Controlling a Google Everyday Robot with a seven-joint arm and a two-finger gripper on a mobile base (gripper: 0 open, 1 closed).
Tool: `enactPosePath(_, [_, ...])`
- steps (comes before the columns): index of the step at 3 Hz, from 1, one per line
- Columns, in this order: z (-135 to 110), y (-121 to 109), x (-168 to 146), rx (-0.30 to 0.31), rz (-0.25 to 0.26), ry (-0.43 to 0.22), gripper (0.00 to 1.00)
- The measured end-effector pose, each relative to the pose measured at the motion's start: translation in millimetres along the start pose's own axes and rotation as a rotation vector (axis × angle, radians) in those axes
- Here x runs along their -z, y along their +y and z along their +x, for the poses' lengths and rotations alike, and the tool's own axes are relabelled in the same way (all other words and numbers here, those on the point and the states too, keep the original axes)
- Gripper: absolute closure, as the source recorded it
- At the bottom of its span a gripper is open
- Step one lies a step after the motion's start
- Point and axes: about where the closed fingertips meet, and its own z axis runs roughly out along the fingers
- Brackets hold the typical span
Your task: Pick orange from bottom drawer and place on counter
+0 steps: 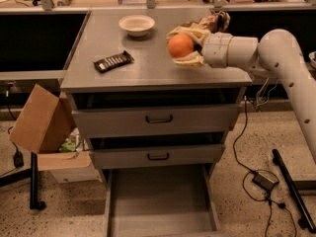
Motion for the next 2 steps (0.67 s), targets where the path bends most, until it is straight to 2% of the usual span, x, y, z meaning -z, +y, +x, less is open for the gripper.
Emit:
enactPosePath(1, [17, -5, -11, -0.091, -0.034, 0.061, 1.0])
enactPosePath(2, [27, -6, -15, -0.147, -0.052, 0.089, 1.0])
